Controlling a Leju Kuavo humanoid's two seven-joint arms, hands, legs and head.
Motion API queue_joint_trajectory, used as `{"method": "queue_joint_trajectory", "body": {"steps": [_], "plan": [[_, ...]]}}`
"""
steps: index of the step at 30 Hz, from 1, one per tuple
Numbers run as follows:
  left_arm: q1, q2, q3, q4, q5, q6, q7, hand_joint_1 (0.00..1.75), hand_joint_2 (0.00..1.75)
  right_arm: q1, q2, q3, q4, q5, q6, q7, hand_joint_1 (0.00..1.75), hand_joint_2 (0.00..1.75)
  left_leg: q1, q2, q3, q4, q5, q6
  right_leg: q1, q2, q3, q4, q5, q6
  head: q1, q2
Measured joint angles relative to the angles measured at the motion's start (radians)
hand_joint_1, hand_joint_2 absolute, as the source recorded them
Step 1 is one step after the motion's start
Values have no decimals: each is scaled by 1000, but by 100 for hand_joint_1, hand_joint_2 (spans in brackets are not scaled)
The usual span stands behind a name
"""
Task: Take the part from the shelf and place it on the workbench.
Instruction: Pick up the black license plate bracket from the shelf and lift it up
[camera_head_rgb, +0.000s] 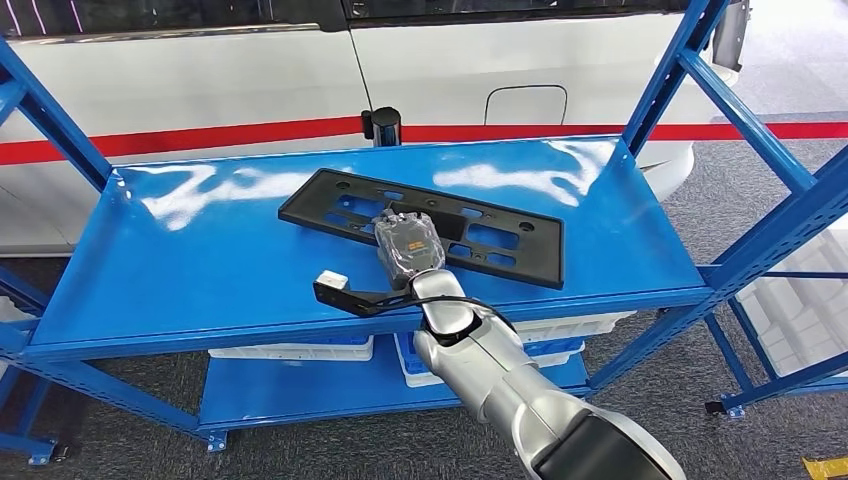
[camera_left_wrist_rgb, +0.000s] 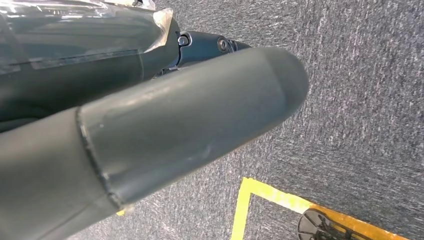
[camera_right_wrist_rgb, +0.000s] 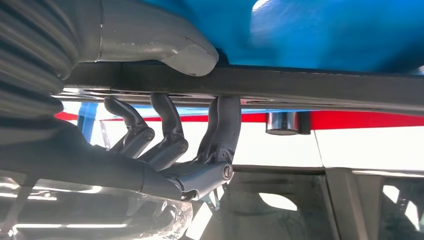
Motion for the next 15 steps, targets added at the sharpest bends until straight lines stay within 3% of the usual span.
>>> {"method": "queue_joint_trajectory", "body": {"steps": [2, 6, 7, 15], "plan": [[0, 0, 3, 0, 0, 1, -4, 0, 0, 3, -3, -5, -3, 4, -1, 0, 161, 175, 0, 0, 0, 0, 0, 0, 0, 0, 0, 0, 0, 0, 0, 0], [0, 0, 8, 0, 0, 1, -5, 0, 0, 6, -7, -11, -7, 11, -1, 0, 8, 175, 0, 0, 0, 0, 0, 0, 0, 0, 0, 0, 0, 0, 0, 0], [0, 0, 9, 0, 0, 1, -6, 0, 0, 7, -8, -14, -8, 14, -1, 2, 0, 175, 0, 0, 0, 0, 0, 0, 0, 0, 0, 0, 0, 0, 0, 0], [0, -6, 15, 0, -12, 19, -20, 0, 0, 28, -23, -25, -11, 98, -2, 37, 0, 175, 0, 0, 0, 0, 0, 0, 0, 0, 0, 0, 0, 0, 0, 0]]}}
